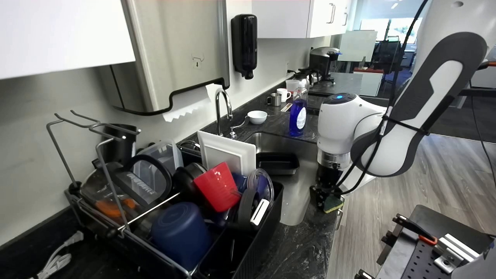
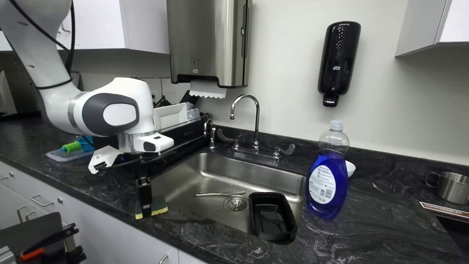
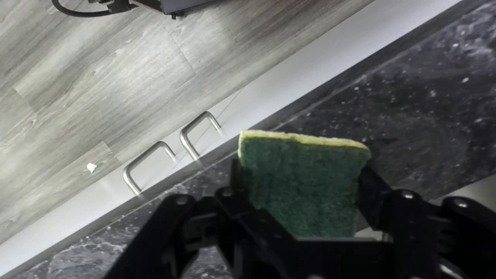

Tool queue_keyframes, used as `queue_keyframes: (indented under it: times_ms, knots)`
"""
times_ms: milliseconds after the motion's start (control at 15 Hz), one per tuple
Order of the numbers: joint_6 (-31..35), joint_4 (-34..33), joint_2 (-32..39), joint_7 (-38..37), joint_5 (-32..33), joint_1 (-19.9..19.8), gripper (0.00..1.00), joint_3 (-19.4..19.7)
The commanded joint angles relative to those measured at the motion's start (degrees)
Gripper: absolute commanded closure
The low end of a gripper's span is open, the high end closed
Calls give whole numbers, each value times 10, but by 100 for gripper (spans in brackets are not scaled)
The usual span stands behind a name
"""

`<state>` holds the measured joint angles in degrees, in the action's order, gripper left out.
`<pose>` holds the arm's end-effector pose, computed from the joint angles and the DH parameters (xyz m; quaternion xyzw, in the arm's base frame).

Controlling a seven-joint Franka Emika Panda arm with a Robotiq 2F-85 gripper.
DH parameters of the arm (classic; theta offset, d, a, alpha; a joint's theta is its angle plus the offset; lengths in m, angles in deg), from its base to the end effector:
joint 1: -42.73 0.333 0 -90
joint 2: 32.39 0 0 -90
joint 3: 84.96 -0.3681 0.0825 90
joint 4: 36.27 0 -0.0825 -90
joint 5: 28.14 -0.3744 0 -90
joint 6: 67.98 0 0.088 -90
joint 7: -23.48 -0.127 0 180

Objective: Use the sponge to wipe the counter.

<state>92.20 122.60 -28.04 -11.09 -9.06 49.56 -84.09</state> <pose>0.3729 0.0519 0.2270 0.9941 -0.0911 -0.0064 0.0584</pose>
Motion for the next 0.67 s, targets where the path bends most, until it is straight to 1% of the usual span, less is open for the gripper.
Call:
queue_keyframes:
  times_ms: [0,200,600]
  knots:
    - [13,0,31,20,-6,22,56,-30]
    - [13,0,32,18,-2,25,56,-37]
    - [7,0,35,5,24,4,56,-3]
